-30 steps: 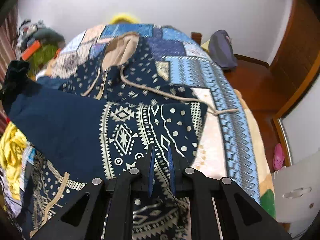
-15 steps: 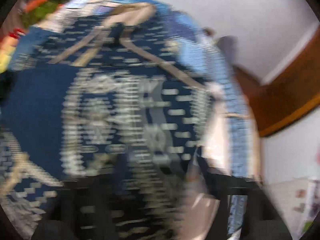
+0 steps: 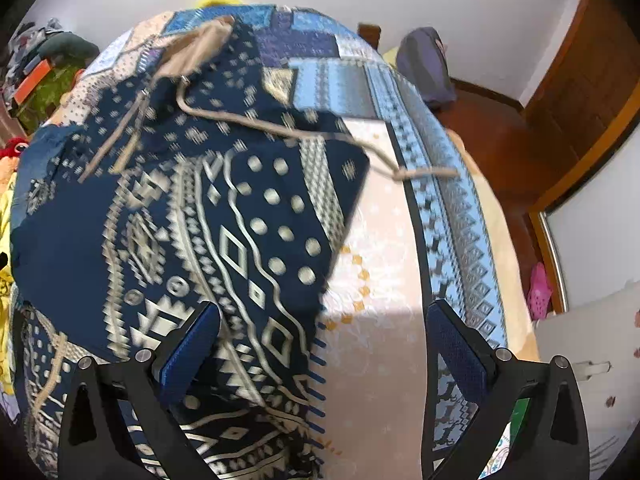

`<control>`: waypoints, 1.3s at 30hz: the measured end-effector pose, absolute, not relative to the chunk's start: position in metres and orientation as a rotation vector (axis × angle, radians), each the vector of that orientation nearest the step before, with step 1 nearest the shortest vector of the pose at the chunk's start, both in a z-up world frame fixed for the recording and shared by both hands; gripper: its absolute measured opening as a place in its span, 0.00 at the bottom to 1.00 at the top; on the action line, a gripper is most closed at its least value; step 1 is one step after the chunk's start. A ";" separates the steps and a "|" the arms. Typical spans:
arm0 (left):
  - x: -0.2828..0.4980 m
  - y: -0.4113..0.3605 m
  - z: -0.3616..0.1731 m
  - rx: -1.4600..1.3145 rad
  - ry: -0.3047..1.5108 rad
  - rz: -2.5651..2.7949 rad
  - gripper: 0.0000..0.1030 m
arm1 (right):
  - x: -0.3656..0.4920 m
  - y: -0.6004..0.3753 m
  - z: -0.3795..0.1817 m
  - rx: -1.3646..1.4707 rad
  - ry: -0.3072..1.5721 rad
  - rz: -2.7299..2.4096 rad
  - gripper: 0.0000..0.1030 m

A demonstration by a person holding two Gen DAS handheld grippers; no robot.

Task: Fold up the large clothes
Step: 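Fold the hem up toward the beige hood with both tools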

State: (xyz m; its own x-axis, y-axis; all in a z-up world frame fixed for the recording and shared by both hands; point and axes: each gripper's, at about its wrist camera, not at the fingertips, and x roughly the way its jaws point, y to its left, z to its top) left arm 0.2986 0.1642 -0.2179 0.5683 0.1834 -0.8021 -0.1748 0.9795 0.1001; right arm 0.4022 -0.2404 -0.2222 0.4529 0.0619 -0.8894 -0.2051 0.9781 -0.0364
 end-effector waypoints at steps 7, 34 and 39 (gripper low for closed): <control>0.335 0.135 -0.156 0.054 0.808 0.133 0.88 | 0.415 -0.217 -0.164 -0.125 0.945 0.236 1.00; 0.600 0.103 -0.237 -0.155 0.996 0.041 0.94 | 0.647 -0.133 -0.236 0.078 1.107 0.280 1.00; 0.620 0.103 -0.257 -0.187 1.013 0.056 0.89 | 0.682 -0.138 -0.268 0.207 1.168 0.257 0.88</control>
State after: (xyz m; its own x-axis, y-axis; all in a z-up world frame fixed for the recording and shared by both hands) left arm 0.6201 0.1030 -0.2568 0.5290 -0.0398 -0.8477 -0.1333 0.9826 -0.1293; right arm 0.6818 -0.1381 -0.2678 0.3685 0.3052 -0.8781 -0.0919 0.9519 0.2922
